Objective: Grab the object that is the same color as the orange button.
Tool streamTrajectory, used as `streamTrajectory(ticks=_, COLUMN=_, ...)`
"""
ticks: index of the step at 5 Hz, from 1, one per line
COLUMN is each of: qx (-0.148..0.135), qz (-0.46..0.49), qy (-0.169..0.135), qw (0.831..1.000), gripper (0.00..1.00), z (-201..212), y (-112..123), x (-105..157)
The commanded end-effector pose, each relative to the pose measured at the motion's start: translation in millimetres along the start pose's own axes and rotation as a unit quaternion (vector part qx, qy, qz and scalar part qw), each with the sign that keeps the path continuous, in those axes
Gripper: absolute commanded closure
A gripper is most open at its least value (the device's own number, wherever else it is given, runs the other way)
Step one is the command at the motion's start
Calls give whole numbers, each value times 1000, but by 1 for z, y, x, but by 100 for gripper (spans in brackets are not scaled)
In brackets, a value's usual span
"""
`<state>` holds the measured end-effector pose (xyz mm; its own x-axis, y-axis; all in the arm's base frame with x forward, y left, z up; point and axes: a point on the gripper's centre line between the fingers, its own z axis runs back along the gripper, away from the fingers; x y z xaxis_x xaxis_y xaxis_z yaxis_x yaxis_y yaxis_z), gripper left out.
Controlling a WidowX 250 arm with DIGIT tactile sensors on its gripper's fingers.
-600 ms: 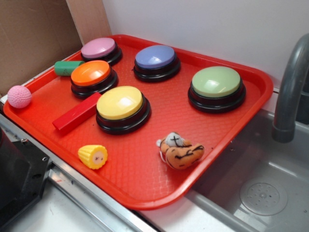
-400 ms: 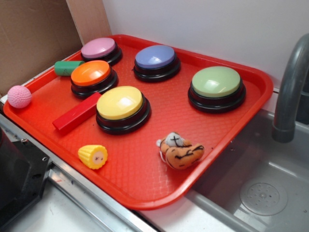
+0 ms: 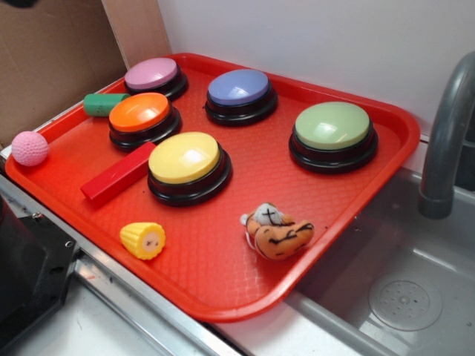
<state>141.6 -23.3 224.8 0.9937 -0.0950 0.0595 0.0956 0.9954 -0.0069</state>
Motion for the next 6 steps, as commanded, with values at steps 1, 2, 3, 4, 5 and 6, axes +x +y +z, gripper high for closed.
streamTrajectory(ticks=1, qx=1, qz=-194, qy=-43, qw=980, gripper=0, z=-11, y=-21, x=39)
streamTrajectory(ticks=2, qx=-14, qz=-295, qy=-86, qw=951, gripper=0, z=-25, y=-34, x=55)
streamTrajectory(ticks=3, qx=-8, qz=-351, qy=-102, qw=931, gripper=0, z=-53, y=-57, x=72)
streamTrajectory(ticks=4, qx=-53, qz=-410, qy=-161, qw=896, gripper=0, z=-71, y=-73, x=75)
streamTrajectory(ticks=5, qx=-81, qz=-475, qy=-159, qw=862, gripper=0, z=-94, y=-88, x=68)
streamTrajectory(ticks=6, qx=-127, qz=-523, qy=-172, qw=825, gripper=0, z=-115, y=-97, x=62)
